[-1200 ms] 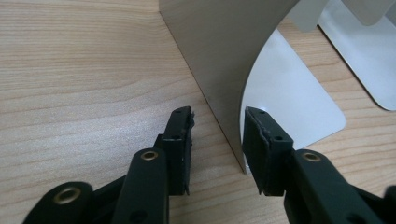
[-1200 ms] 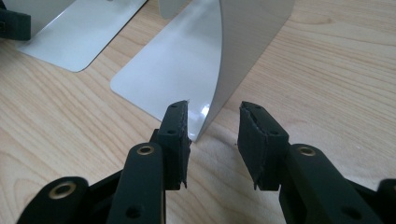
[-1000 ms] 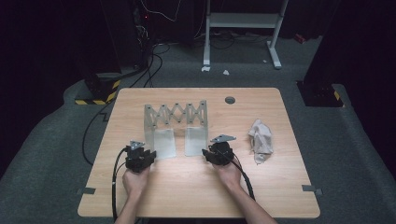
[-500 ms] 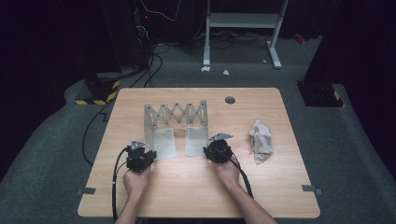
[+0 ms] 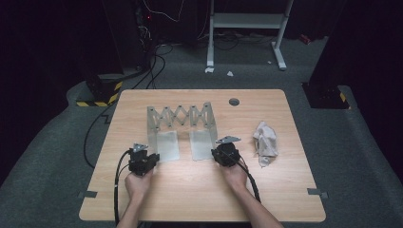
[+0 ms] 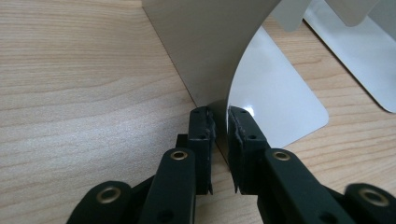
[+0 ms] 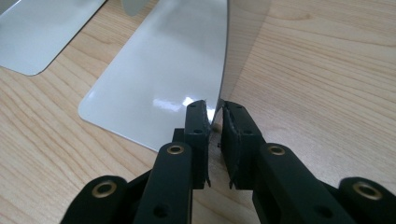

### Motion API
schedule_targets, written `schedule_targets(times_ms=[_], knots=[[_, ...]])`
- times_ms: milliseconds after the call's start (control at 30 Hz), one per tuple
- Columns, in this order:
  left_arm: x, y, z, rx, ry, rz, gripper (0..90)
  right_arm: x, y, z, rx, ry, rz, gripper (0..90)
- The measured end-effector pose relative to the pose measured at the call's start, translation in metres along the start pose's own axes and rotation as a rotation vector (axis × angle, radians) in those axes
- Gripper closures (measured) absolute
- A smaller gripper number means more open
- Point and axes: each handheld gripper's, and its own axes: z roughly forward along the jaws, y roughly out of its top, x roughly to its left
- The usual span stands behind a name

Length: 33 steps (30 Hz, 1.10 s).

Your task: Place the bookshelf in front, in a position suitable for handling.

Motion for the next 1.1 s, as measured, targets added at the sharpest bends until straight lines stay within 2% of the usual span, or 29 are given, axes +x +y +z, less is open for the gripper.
schedule_targets(times_ms=[333, 467, 633, 1100], knots=[[-0.003, 0.000, 0.001, 0.005, -0.016, 0.006, 79.8, -0.004, -0.006, -0.006, 0.001, -0.017, 0.005, 83.0], [-0.008, 0.004, 0.002, 0.032, -0.006, 0.039, 79.7, -0.008, -0.009, -0.011, 0.003, -0.027, 0.014, 83.8], [-0.015, 0.008, 0.006, 0.051, -0.023, 0.062, 79.4, -0.014, -0.014, -0.017, 0.006, -0.038, 0.031, 84.1], [-0.022, 0.008, 0.011, 0.041, -0.044, 0.066, 80.2, -0.025, -0.022, -0.026, 0.000, -0.059, 0.050, 85.3]])
